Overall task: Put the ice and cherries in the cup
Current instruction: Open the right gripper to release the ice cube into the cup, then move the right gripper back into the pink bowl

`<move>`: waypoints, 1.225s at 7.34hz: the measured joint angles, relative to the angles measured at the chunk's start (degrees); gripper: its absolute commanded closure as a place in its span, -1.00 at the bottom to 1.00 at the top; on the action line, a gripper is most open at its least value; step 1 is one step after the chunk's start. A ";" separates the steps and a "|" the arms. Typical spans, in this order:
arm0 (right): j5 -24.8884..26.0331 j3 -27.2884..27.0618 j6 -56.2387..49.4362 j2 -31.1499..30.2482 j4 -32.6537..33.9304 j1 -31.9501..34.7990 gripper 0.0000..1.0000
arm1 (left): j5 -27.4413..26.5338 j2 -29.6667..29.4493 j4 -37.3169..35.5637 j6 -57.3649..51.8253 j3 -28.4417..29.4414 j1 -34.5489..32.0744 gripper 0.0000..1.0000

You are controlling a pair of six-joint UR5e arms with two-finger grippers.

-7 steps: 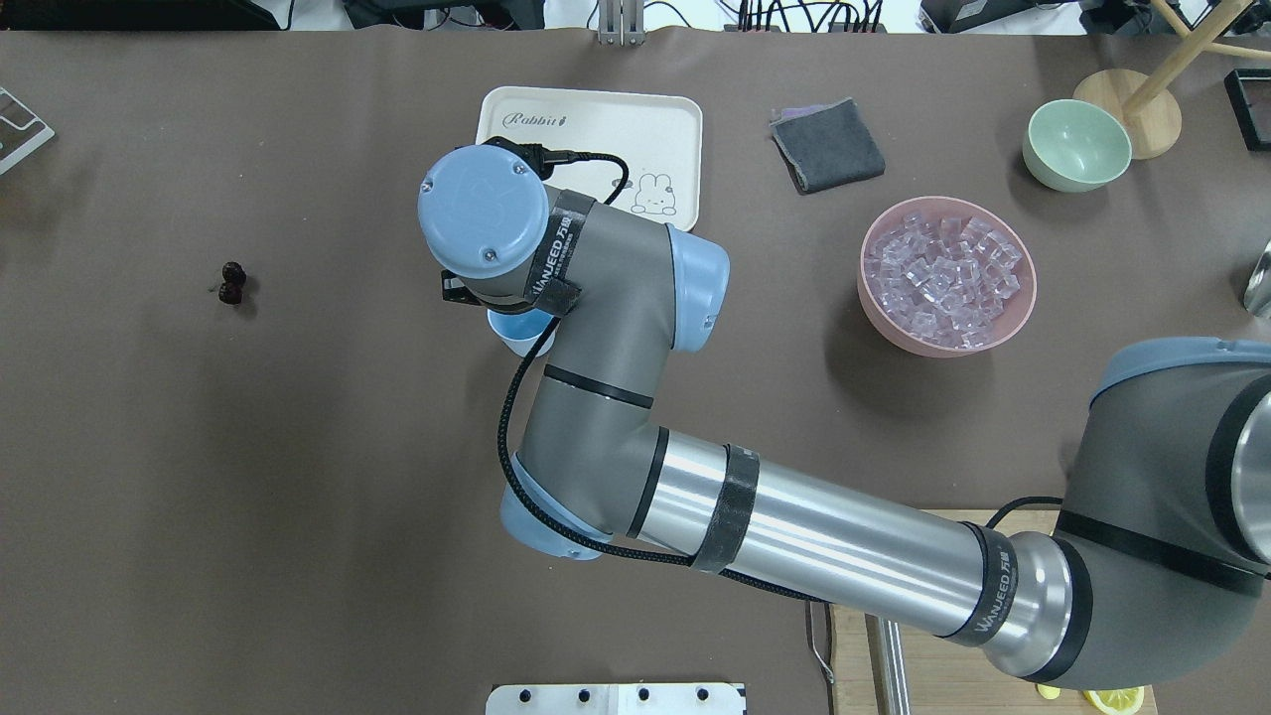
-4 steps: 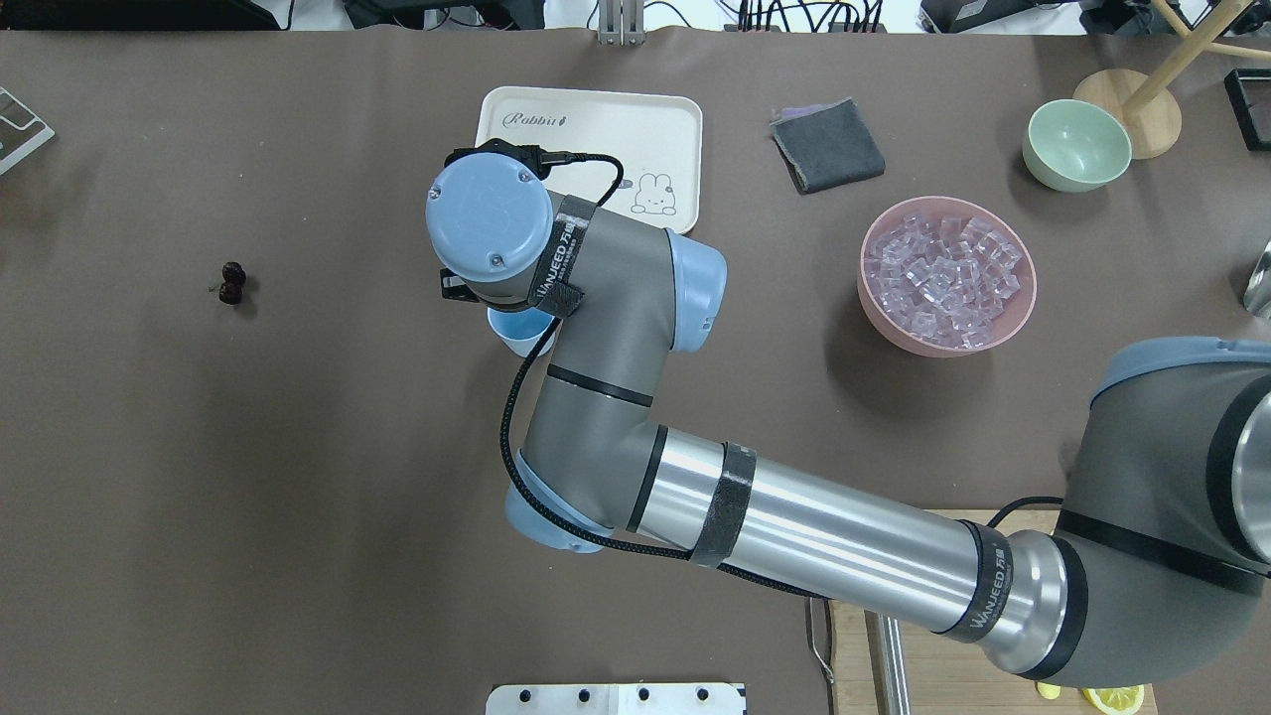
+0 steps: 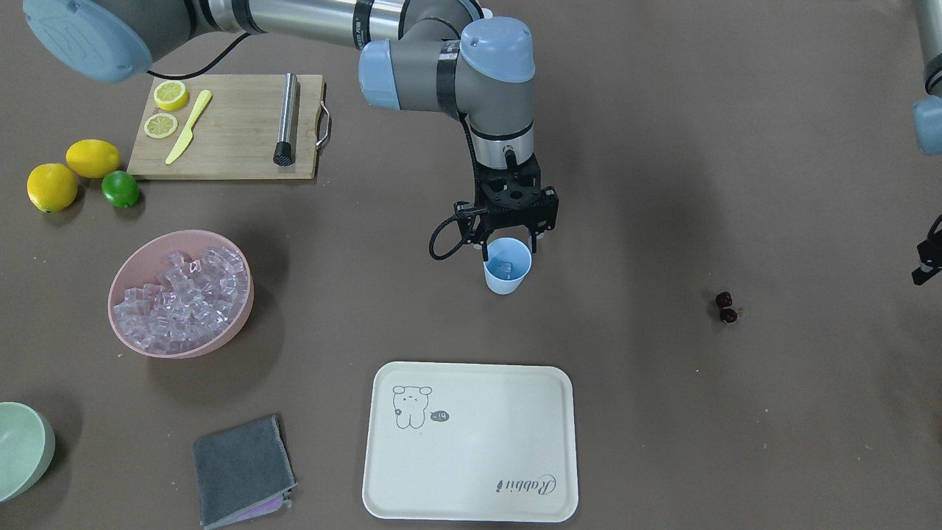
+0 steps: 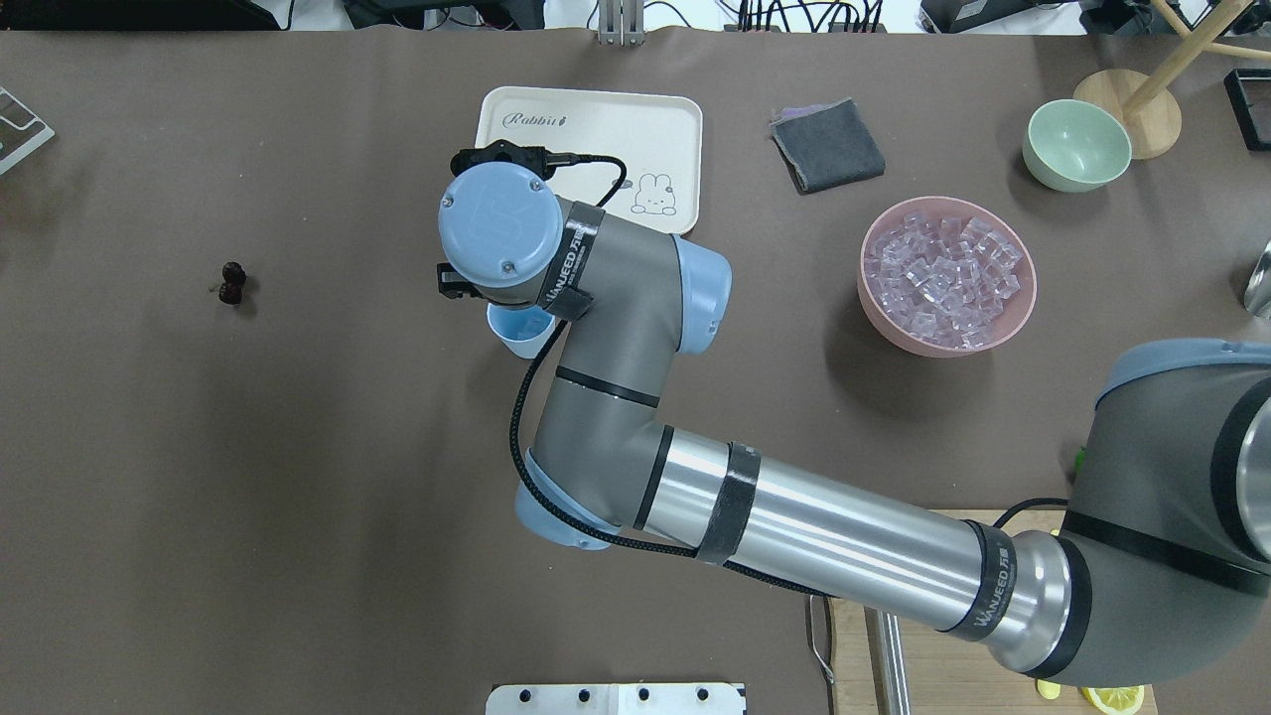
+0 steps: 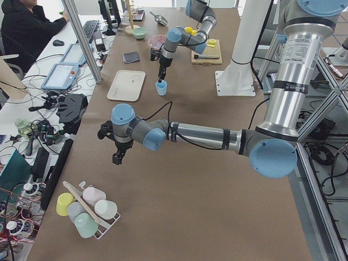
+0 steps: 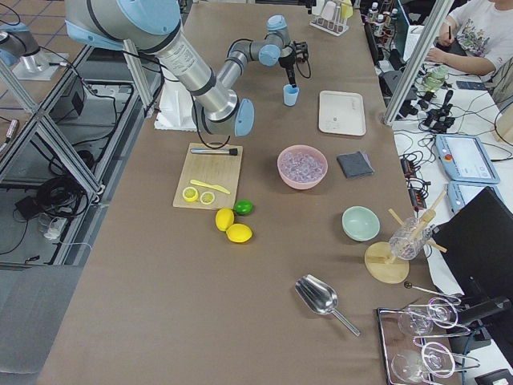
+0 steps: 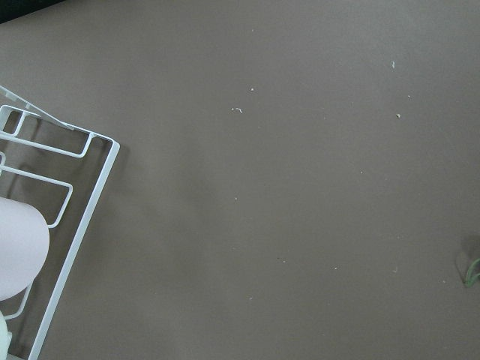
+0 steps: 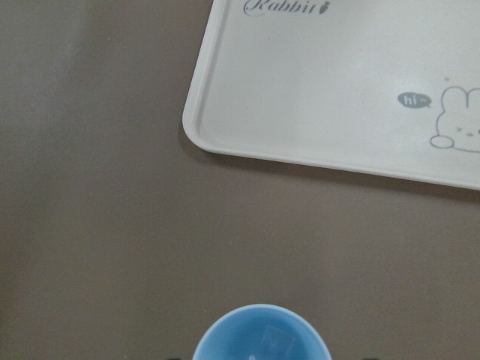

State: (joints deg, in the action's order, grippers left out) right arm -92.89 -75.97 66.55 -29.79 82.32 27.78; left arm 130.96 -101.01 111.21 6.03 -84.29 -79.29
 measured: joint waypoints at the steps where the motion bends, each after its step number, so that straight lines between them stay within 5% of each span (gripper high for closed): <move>1: -2.62 -4.13 -1.09 -1.08 3.35 2.39 -0.99 | -0.02 -0.08 -0.02 0.02 0.05 0.06 -0.96; 4: -15.69 -24.23 -21.85 -17.40 15.57 14.68 -0.99 | -0.08 -0.44 0.04 -0.03 0.77 0.28 -0.96; 7: -21.96 -27.83 -42.07 -33.33 12.51 22.71 -0.99 | -0.09 -0.48 0.07 -0.03 0.81 0.75 -0.96; 9: -22.71 -26.71 -47.75 -37.47 12.05 24.12 -0.99 | -0.09 -0.52 0.13 0.01 0.72 1.11 -0.96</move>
State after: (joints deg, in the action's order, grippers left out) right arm -115.59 -102.67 18.80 -67.26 94.37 51.91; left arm 130.87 -101.53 111.34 6.04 -83.57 -78.17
